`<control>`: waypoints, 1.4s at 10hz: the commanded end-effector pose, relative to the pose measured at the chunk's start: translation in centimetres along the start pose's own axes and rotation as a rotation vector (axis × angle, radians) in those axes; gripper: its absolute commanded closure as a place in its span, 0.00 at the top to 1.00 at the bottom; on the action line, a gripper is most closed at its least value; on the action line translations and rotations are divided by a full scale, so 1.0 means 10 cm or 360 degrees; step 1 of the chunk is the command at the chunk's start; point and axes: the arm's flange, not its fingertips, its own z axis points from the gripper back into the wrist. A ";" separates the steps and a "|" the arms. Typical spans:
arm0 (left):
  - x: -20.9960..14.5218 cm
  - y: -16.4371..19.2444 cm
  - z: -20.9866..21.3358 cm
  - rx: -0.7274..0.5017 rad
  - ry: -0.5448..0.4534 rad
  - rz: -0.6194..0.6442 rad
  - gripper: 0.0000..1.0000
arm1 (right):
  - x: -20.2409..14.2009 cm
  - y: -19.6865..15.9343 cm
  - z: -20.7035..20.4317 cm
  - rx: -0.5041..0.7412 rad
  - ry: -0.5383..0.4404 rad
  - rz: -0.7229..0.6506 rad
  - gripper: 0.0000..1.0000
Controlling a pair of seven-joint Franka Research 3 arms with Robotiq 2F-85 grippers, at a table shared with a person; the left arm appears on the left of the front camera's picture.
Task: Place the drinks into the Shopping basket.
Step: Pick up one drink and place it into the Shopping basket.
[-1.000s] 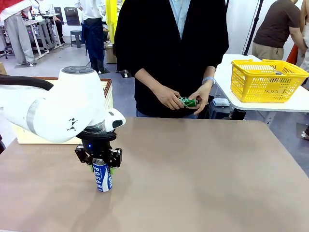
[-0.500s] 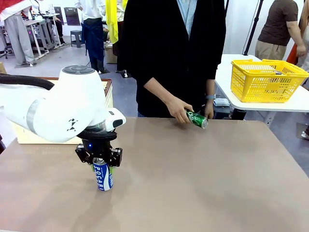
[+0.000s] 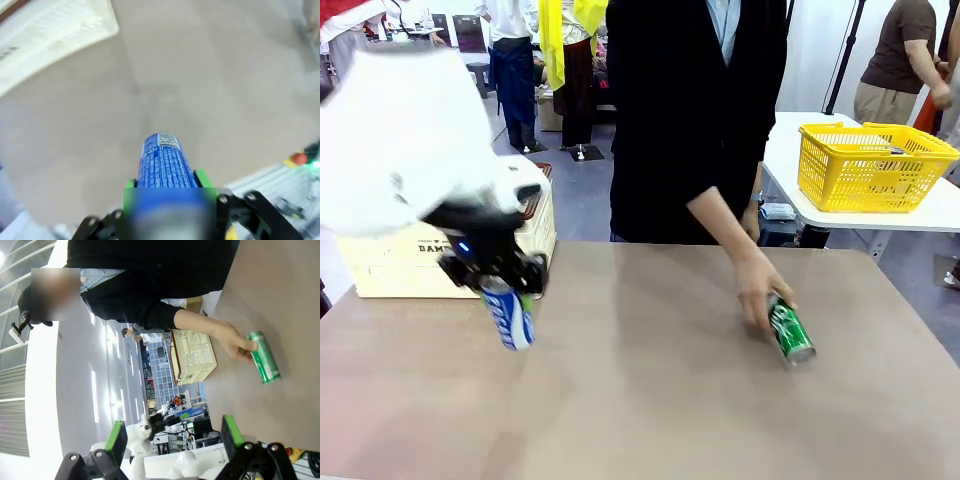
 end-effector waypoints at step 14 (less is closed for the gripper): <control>1.89 1.31 0.74 -0.0147 -0.0044 0.0372 0.00 | -0.01 0.03 0.01 0.0021 0.0003 0.0010 1.00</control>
